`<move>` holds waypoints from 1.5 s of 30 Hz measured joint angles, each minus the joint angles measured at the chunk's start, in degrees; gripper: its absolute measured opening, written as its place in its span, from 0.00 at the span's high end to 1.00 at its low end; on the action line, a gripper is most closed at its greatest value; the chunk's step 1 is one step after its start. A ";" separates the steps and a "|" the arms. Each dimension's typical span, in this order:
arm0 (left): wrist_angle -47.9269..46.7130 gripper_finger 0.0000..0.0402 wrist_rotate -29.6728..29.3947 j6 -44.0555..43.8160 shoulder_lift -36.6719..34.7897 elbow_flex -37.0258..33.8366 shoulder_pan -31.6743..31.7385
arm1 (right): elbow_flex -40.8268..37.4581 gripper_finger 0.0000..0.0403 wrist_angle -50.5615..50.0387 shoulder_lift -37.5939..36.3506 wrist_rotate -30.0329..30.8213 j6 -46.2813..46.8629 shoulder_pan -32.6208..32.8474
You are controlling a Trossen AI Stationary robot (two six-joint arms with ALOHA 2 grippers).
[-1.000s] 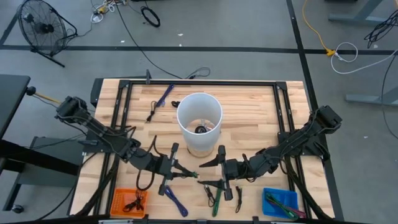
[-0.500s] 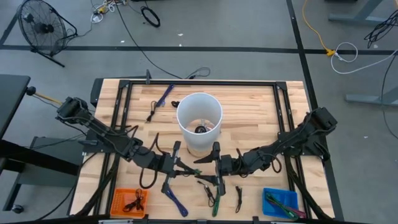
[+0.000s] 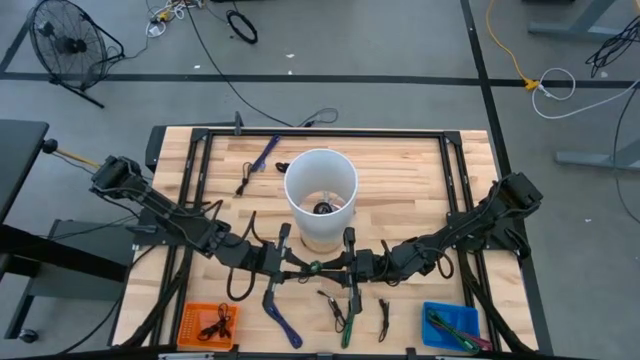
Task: Pick & Place USB Port
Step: Put the black and green charger cable into the blue bin
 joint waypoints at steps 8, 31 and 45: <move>0.12 0.86 0.53 0.02 -0.04 0.00 -0.85 | 0.00 0.99 -8.50 -4.56 5.62 0.28 3.58; -0.44 0.86 0.36 0.00 -0.13 0.00 -6.05 | 0.00 0.99 -66.21 -25.65 -10.10 67.34 23.58; -2.60 0.86 0.34 -0.47 -0.13 0.00 -6.03 | 0.00 0.99 -85.35 -22.79 -27.65 100.55 26.38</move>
